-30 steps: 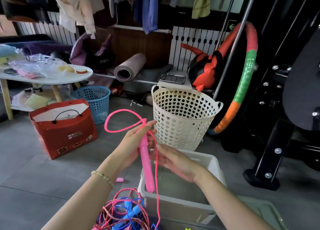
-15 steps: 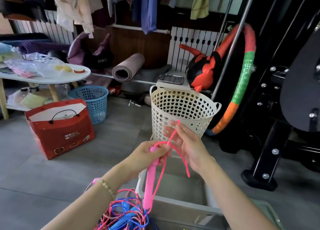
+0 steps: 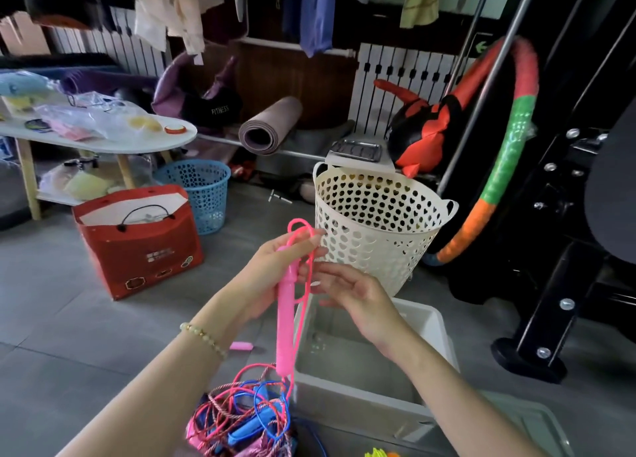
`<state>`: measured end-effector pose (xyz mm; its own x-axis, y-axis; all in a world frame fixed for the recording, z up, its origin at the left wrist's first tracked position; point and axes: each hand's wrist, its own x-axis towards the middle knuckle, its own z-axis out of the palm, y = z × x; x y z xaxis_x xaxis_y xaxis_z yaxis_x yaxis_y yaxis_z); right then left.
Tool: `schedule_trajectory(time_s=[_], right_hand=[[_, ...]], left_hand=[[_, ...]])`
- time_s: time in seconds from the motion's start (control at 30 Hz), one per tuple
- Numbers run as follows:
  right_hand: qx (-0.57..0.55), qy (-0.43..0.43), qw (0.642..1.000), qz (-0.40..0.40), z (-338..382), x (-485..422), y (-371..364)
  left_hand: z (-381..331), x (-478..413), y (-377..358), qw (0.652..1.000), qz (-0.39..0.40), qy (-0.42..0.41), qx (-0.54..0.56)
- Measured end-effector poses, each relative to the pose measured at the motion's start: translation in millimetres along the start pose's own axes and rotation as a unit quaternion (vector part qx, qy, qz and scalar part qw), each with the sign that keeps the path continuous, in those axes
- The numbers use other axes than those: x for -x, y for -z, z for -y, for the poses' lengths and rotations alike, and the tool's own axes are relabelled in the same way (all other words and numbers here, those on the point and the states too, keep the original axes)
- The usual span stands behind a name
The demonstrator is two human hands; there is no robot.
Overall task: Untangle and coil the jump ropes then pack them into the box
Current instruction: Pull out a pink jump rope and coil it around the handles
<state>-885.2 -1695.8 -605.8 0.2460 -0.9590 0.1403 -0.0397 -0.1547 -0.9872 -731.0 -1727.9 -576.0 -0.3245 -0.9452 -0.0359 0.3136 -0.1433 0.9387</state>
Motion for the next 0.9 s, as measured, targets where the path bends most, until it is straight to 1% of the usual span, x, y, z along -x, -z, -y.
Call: schedule_trajectory(time_s=[0.07, 0.1, 0.17, 0.23, 0.27, 0.3, 0.33, 0.37, 0.4, 0.47, 0.53, 0.57, 0.6, 0.63, 0.67, 0.73, 0.77, 0.83, 0.9], right_hand=[[0.017, -0.04, 0.998, 0.049, -9, 1, -4], [0.029, -0.069, 0.994, 0.078, -15, 2, -7], [0.066, -0.124, 0.98, 0.144, -23, 3, -9], [0.118, -0.147, 0.962, 0.196, -26, 3, -2], [0.14, -0.147, 0.957, 0.206, -26, 2, 2], [0.154, -0.141, 0.959, 0.192, -23, 1, 6], [0.153, -0.127, 0.968, 0.151, -18, -1, 10], [0.131, -0.105, 0.982, 0.088, -11, -3, 13], [0.09, -0.077, 0.993, 0.018, -1, -5, 15], [0.002, -0.022, 0.996, -0.092, 17, -9, 21], [-0.057, 0.005, 0.987, -0.153, 26, -12, 29], [-0.08, 0.008, 0.981, -0.178, 28, -13, 32], [-0.098, 0.006, 0.976, -0.195, 28, -13, 34], [-0.114, 0.0, 0.974, -0.198, 26, -12, 36], [-0.133, -0.011, 0.974, -0.185, 24, -12, 36], [-0.179, -0.049, 0.975, -0.119, 18, -11, 33], [-0.198, -0.069, 0.975, -0.072, 15, -9, 30], [-0.206, -0.097, 0.973, 0.021, 11, -5, 20], [-0.153, -0.112, 0.979, 0.072, 4, -1, 10]], left_hand=[[3, 2, -1, 1.0, 0.01, 0.016, -0.004], [3, 1, 1, 1.0, -0.002, 0.013, 0.002], [-1, -1, 8, 0.998, -0.052, -0.008, 0.028], [-3, -5, 20, 0.992, -0.11, -0.031, 0.058], [-2, -8, 28, 0.988, -0.134, -0.04, 0.063], [1, -10, 33, 0.986, -0.148, -0.044, 0.055], [5, -12, 37, 0.988, -0.147, -0.038, 0.034], [9, -11, 38, 0.992, -0.126, -0.02, 0.005], [16, -11, 37, 0.995, -0.09, 0.009, -0.034], [32, -7, 30, 0.991, 0.003, 0.064, -0.121], [49, -2, 19, 0.97, 0.099, 0.083, -0.205], [54, 0, 12, 0.962, 0.128, 0.081, -0.228], [55, 1, 7, 0.96, 0.131, 0.072, -0.235], [52, 0, 3, 0.965, 0.113, 0.058, -0.228], [46, -2, 0, 0.974, 0.08, 0.041, -0.208], [29, -1, -3, 0.99, 0.026, -0.002, -0.136], [20, -1, -5, 0.995, 0.016, -0.02, -0.096], [6, 1, -9, 0.998, 0.027, -0.038, -0.038], [-3, 2, -11, 0.999, 0.03, -0.032, 0.003]])
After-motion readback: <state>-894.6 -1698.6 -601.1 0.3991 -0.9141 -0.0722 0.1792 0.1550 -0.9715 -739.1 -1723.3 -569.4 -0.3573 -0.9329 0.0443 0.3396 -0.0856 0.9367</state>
